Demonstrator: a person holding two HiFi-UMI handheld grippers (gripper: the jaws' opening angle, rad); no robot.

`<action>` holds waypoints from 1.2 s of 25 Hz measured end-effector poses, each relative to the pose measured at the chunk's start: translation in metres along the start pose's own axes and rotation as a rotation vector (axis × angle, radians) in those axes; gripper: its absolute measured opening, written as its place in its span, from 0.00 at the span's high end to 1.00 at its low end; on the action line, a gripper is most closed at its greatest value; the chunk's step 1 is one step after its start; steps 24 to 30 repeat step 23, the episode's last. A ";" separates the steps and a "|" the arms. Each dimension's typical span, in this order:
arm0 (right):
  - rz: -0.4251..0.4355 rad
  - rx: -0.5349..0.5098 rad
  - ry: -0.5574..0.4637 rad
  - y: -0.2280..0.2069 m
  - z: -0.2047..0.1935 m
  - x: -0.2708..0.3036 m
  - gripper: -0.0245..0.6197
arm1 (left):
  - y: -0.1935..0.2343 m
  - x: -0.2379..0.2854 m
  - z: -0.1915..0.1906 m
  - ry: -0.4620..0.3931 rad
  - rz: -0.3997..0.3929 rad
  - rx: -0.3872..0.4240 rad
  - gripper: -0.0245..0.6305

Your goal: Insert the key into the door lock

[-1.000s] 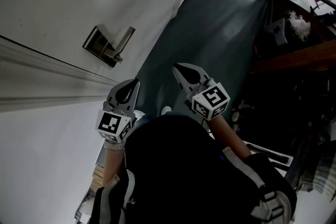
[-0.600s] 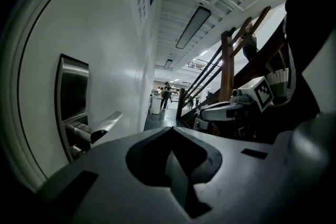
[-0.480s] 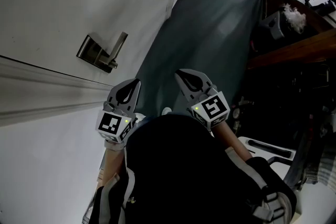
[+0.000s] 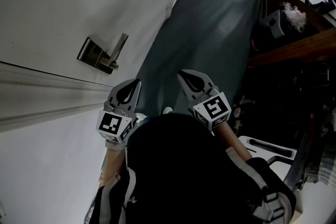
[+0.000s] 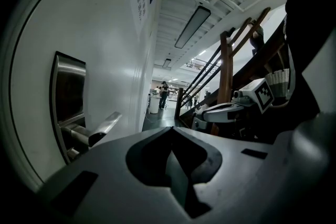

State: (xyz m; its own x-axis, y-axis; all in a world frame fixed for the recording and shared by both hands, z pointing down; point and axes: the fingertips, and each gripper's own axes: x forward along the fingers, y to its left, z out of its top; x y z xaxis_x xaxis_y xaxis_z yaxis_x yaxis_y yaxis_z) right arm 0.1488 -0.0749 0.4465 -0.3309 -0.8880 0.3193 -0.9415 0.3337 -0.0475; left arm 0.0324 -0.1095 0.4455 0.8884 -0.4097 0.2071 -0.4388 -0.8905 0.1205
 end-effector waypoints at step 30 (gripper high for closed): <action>0.034 -0.005 0.020 0.014 -0.006 0.013 0.93 | 0.012 -0.013 -0.004 0.008 0.027 -0.013 0.95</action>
